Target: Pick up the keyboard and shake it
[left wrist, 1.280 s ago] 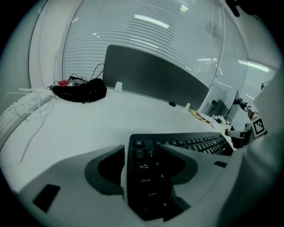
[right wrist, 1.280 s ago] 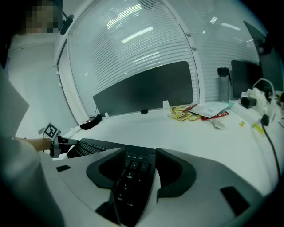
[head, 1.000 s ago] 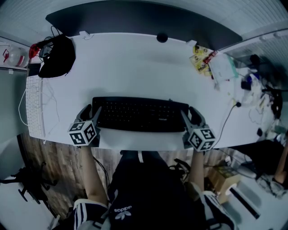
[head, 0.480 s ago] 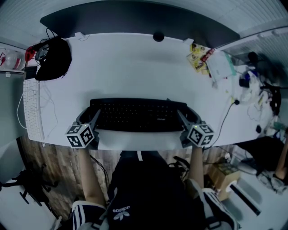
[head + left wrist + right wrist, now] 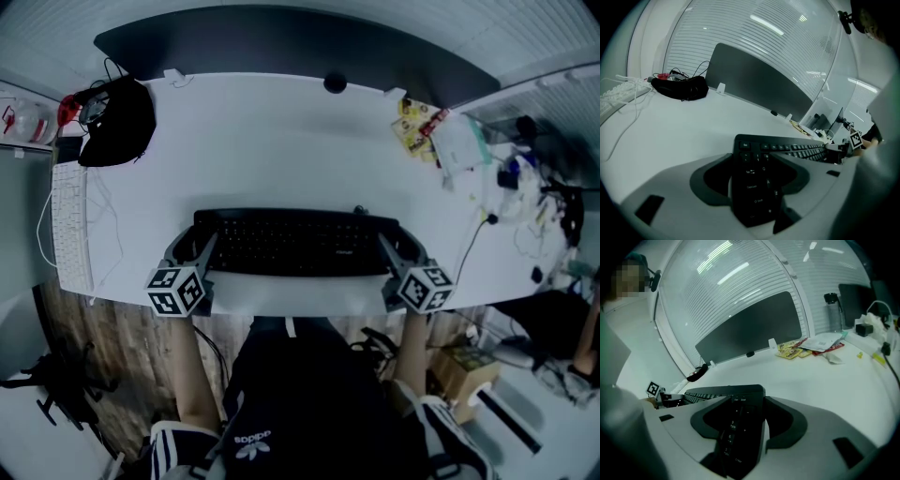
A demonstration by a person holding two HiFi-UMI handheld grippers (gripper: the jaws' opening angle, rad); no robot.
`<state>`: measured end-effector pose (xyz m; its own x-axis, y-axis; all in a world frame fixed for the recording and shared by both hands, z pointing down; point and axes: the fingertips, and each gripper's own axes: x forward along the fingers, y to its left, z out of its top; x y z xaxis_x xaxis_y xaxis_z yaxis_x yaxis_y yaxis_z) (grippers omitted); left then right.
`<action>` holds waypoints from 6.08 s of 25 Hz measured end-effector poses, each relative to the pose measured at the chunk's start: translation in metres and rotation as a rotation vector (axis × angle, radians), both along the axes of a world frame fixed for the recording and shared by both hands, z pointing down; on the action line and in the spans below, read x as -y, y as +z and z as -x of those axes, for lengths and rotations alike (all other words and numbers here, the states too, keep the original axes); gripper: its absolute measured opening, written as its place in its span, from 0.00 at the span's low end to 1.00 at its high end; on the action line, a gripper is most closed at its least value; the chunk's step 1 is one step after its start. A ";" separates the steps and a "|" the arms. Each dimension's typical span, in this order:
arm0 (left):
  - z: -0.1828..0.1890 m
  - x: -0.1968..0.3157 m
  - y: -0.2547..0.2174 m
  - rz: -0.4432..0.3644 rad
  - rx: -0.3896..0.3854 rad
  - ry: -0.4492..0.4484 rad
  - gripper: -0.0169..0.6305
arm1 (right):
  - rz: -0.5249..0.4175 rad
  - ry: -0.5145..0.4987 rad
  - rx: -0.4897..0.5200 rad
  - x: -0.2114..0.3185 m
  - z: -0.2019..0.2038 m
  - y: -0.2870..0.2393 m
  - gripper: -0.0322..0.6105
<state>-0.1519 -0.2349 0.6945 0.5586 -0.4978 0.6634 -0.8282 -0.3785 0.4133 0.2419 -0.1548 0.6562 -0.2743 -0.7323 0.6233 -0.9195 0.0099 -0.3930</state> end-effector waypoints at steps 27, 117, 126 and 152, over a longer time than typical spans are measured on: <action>-0.016 0.056 -0.202 -0.582 -0.137 0.015 0.39 | -0.574 -0.044 -0.205 0.034 -0.010 -0.215 0.37; 0.018 0.056 -0.368 -0.971 -0.208 0.035 0.38 | -0.930 -0.035 -0.143 0.018 0.023 -0.370 0.35; 0.029 0.061 -0.432 -1.092 -0.001 0.084 0.38 | -0.925 0.022 0.121 0.037 0.031 -0.348 0.35; -0.033 0.036 -0.519 -1.341 0.342 0.263 0.39 | -0.801 0.104 0.639 0.053 0.036 -0.255 0.35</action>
